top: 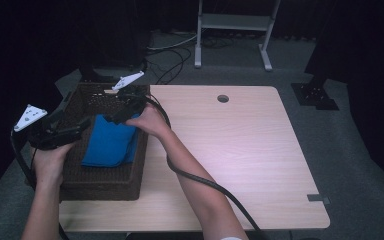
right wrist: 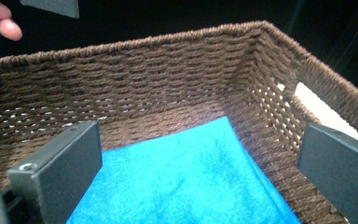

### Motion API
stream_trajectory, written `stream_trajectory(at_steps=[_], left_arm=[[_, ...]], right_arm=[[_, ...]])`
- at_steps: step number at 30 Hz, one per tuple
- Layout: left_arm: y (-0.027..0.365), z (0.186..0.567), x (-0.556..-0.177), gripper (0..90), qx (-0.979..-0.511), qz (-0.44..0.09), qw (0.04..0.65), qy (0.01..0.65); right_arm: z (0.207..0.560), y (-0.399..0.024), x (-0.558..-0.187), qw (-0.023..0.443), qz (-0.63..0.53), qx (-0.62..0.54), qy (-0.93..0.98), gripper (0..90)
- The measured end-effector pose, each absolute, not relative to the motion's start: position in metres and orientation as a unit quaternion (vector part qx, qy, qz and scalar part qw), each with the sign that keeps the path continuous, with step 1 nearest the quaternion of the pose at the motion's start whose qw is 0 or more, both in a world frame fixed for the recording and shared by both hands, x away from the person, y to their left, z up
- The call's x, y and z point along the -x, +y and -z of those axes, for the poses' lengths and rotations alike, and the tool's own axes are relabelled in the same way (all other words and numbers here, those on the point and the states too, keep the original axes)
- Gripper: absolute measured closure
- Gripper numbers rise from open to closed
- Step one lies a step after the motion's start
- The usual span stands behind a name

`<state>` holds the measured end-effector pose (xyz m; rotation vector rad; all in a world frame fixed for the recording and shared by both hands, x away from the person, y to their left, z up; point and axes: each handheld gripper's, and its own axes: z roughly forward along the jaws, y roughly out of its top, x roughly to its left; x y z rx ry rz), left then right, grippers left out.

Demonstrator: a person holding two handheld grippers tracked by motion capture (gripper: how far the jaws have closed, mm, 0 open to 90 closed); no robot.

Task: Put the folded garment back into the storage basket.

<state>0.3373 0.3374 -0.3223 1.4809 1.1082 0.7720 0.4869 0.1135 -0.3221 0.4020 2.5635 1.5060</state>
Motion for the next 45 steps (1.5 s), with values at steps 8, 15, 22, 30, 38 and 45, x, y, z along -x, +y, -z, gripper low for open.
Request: stream_trajectory(at_steps=[8,15,22,30,38,45], left_arm=[[0.338,0.322,-0.338,0.0,-0.622,-0.325,0.539,0.466],[0.336,0.322,-0.337,0.0,-0.626,-0.326,0.538,0.462],[0.336,0.322,-0.336,0.0,-0.625,-0.329,0.54,0.457],[0.336,0.322,-0.335,0.0,-0.619,-0.334,0.55,0.451],[0.334,0.322,-0.335,0.0,-0.624,-0.333,0.551,0.442],[0.334,0.322,-0.334,0.0,-0.62,-0.336,0.555,0.442]], right_arm=[[0.319,0.111,-0.486,0.067,-0.496,-0.131,0.856,0.0],[0.315,0.101,-0.485,0.071,-0.496,-0.131,0.855,0.0],[0.313,0.085,-0.483,0.075,-0.496,-0.134,0.854,0.0],[0.313,0.066,-0.479,0.079,-0.5,-0.135,0.852,0.0],[0.307,0.041,-0.473,0.085,-0.506,-0.134,0.848,0.0],[0.308,0.023,-0.466,0.087,-0.509,-0.135,0.846,0.0]])
